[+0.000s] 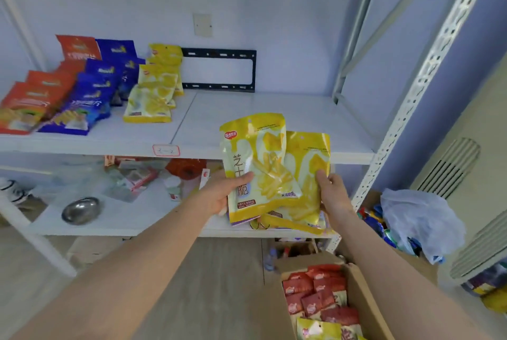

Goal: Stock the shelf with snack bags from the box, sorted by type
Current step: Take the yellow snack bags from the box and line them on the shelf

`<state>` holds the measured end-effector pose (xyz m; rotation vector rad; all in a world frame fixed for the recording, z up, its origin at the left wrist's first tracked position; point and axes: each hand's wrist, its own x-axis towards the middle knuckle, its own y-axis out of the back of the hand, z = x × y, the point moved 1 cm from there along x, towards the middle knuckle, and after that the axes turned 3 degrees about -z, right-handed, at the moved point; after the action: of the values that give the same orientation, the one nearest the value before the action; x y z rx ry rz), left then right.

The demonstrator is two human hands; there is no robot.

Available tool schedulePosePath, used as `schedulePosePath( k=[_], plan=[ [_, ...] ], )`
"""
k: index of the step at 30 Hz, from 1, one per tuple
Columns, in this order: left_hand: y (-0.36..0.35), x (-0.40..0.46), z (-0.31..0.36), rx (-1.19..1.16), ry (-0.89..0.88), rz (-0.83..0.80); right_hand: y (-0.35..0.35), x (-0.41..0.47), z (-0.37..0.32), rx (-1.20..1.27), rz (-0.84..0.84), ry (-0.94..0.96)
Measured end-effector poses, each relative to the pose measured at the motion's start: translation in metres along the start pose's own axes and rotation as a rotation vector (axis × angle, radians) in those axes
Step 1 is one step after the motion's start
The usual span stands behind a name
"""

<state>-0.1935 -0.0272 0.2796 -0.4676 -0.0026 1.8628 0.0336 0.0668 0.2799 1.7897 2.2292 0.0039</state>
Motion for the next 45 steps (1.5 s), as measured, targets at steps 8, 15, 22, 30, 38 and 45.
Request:
schedulePosePath(
  k=[8, 15, 22, 30, 38, 45],
  plan=[
    [0.111, 0.029, 0.065, 0.032, -0.047, 0.054, -0.088, 0.034, -0.051, -0.035, 0.134, 0.169],
    [0.170, 0.070, 0.094, 0.039, -0.082, 0.121, -0.145, 0.080, -0.087, -0.046, 0.216, 0.283],
    [0.209, 0.143, 0.131, 0.103, -0.101, 0.150, -0.198, 0.163, -0.133, -0.037, 0.182, 0.336],
    [0.241, 0.237, 0.179, 0.080, -0.115, 0.184, -0.273, 0.287, -0.192, -0.013, 0.043, 0.287],
    [0.279, 0.319, 0.202, 0.104, -0.112, 0.159, -0.342, 0.373, -0.221, -0.016, 0.000, 0.268],
    [0.296, 0.374, 0.207, 0.220, -0.130, 0.178, -0.382, 0.433, -0.233, 0.027, -0.058, 0.174]
  ],
)
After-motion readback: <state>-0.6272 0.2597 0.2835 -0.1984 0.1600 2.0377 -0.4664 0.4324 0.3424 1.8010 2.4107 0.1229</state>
